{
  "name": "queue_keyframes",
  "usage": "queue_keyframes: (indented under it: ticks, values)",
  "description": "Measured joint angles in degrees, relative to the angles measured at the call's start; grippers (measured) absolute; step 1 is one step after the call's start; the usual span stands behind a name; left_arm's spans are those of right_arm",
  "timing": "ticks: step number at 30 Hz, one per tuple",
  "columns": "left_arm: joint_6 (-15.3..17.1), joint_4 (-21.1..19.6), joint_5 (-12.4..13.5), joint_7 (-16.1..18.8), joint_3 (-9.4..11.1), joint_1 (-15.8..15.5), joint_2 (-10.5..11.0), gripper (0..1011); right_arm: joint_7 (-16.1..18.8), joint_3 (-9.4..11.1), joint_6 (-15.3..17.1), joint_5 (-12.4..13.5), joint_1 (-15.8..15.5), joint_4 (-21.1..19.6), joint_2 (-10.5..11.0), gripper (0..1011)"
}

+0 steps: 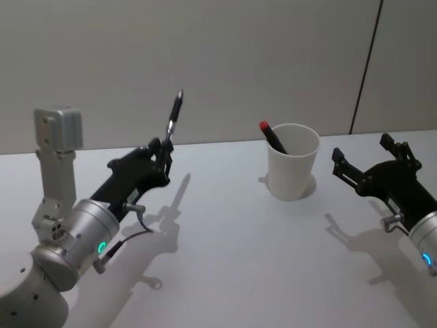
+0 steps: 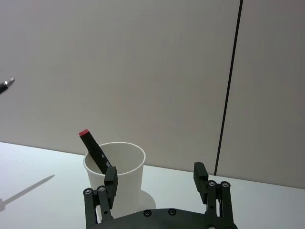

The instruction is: Place the pen into the pen holder.

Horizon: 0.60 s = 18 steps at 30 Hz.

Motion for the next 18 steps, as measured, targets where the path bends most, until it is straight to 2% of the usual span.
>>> queue_keyframes:
  ticks: [7,18]
  values:
    - [-5.07,0.19,-0.25,-1.95,-0.02,-0.42,-1.52,163,0.00,0.00,0.00,0.00,0.00,0.00,0.00,1001]
    - [-7.80,1.83,1.05,-7.60,0.82,-2.25,-3.92,163,0.00,0.00,0.00,0.00,0.00,0.00,0.00,1002]
